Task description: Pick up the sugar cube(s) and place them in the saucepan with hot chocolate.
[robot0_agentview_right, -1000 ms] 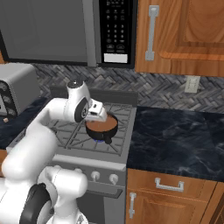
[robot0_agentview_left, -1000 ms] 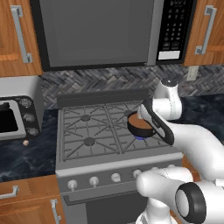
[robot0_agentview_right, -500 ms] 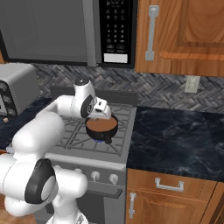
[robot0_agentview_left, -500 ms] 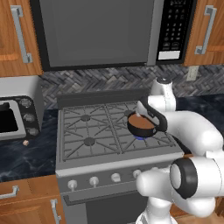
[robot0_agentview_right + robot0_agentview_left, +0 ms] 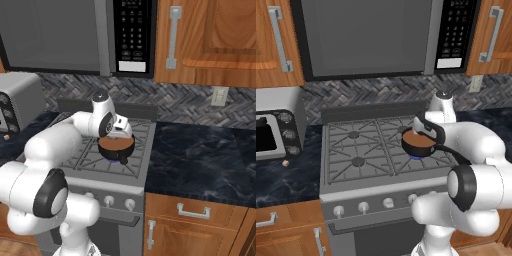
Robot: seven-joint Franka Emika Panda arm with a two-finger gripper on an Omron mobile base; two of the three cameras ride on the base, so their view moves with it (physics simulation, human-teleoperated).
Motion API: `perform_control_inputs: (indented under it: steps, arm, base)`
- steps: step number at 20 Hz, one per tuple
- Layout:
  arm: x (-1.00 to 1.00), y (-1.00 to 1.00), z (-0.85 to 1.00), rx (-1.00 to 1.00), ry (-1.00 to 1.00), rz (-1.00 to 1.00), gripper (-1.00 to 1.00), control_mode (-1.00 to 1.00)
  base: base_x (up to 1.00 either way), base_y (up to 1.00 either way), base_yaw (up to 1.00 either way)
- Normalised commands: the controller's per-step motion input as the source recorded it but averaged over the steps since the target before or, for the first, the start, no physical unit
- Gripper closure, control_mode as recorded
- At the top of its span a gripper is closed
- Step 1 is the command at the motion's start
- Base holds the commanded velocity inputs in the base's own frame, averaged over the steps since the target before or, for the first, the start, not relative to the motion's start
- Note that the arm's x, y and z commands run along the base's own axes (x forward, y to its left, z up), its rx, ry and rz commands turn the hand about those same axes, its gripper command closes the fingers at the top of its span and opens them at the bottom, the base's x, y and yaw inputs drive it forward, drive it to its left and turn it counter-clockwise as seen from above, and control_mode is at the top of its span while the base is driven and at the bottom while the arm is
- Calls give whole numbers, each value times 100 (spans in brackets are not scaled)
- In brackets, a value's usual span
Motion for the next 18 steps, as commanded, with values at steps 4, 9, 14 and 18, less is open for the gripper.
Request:
perform_control_inputs:
  steps: [4,9,14,18]
  arm:
    - [3,2,-3,0,0,0,-100,-100]
    - [6,4,0,0,0,0,-100,-100]
    - [4,0,0,0,0,0,-100,-100]
    - [0,0,0,0,0,0,-100,-100]
  base:
    - [0,0,0]
    - [0,0,0]
    - [0,0,0]
    - [0,0,0]
